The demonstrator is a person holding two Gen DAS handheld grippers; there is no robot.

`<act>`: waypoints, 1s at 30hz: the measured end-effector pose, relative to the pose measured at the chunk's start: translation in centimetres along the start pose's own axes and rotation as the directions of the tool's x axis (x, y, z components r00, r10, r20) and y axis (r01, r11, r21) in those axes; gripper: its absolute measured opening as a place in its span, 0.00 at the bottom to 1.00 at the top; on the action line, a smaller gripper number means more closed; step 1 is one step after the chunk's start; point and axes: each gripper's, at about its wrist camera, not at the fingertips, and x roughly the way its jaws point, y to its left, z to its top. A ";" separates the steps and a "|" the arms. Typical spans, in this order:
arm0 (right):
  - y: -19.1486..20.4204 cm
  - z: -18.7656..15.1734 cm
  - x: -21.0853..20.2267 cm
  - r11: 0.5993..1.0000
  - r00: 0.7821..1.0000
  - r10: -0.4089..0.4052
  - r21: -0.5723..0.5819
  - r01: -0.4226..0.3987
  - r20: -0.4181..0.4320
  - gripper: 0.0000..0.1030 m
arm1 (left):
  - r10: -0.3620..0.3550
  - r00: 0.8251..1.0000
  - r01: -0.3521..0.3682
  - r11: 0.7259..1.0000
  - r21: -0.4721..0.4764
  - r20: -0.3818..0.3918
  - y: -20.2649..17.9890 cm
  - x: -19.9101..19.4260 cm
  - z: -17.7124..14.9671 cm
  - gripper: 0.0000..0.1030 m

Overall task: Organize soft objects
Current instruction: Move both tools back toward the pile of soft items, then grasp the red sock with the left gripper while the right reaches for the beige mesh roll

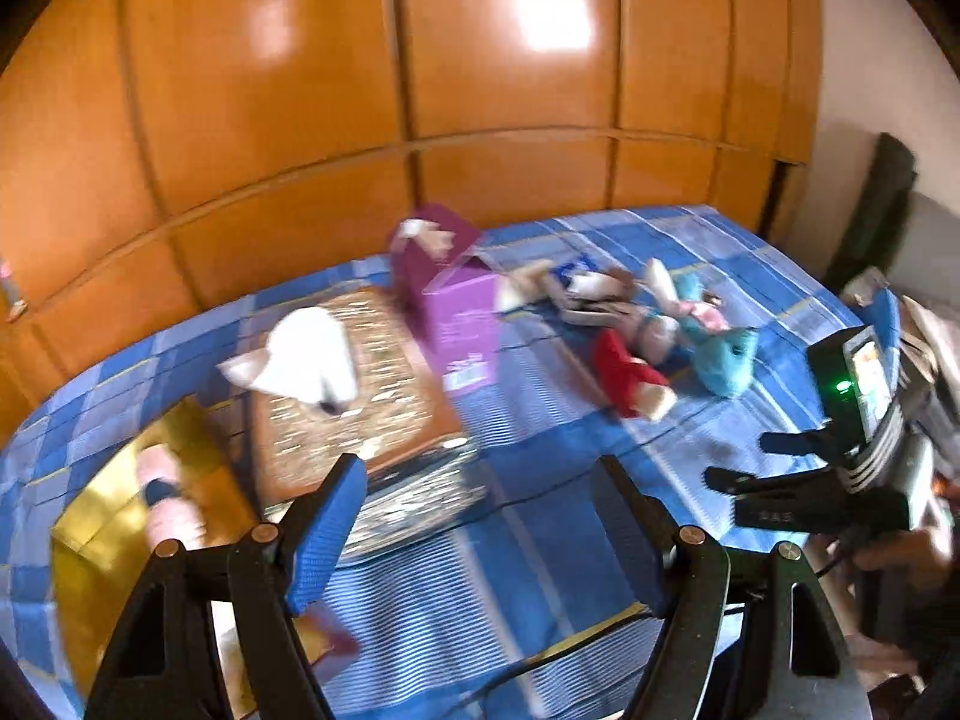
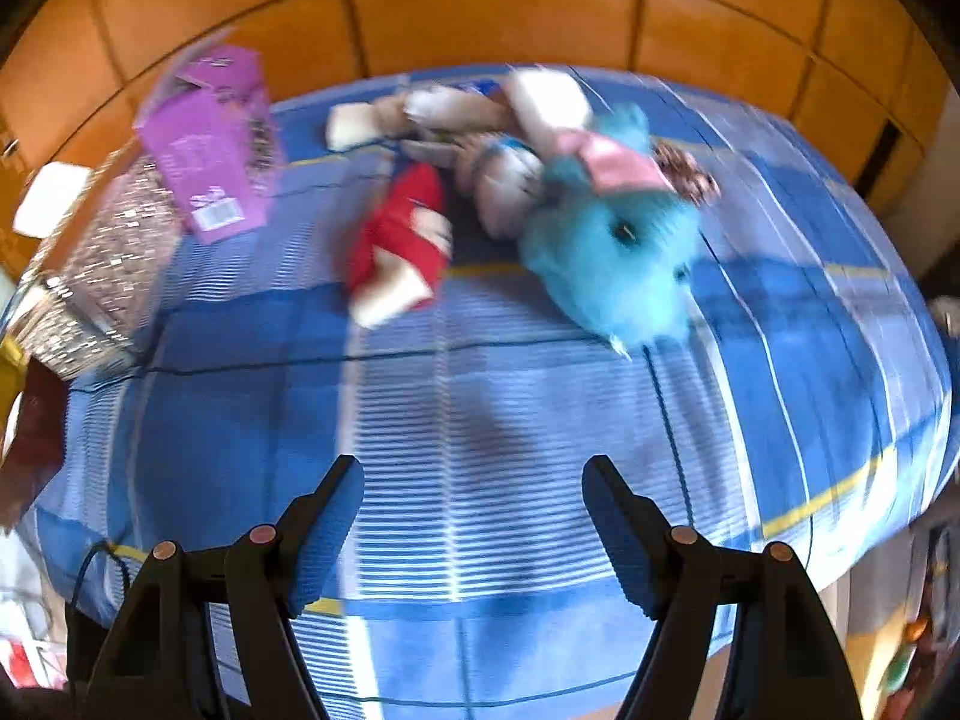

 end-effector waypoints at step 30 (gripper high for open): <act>-1.2 -1.1 1.8 1.000 0.999 0.028 -0.007 -0.028 0.015 0.85 | -0.178 0.944 0.178 0.984 -0.026 -0.279 -10.5 22.0 4.7 0.29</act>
